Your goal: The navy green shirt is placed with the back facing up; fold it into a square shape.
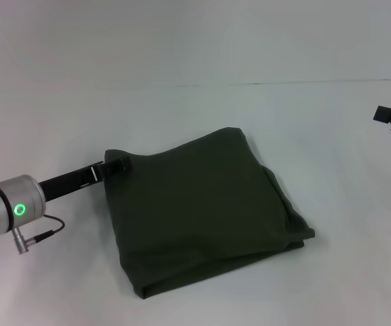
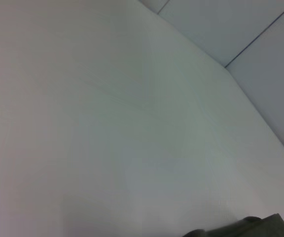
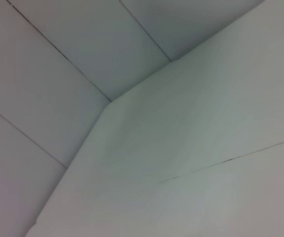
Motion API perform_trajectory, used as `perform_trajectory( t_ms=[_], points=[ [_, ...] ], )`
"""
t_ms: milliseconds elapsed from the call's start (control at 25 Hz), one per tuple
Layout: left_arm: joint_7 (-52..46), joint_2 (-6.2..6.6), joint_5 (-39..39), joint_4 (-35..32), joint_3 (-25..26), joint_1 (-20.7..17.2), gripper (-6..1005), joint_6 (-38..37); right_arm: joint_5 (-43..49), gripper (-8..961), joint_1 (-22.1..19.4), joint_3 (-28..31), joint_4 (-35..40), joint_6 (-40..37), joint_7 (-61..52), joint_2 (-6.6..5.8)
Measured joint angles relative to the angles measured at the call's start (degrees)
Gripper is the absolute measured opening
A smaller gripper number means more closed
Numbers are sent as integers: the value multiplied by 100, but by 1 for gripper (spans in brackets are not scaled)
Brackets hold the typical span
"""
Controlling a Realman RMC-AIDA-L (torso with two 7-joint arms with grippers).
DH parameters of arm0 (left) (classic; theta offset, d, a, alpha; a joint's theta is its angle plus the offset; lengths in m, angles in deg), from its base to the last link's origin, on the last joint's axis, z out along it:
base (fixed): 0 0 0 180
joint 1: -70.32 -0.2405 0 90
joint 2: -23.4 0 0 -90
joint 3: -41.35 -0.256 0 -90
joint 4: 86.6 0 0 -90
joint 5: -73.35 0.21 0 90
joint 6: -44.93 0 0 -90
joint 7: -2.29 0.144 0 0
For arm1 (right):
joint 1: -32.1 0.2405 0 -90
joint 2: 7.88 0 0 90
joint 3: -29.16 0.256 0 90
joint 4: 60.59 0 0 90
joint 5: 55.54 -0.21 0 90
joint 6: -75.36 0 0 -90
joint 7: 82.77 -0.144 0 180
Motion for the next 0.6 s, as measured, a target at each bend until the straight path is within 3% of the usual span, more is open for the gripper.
perform_trajectory(
  t_ms=[120, 600],
  points=[
    [-28, 0, 0, 9, -58, 37, 702, 11, 7, 920, 11, -1, 0, 0, 0, 0],
    [-207, 33, -32, 2, -61, 113, 227, 42, 10, 919, 11, -18, 0, 0, 42, 37]
  ],
)
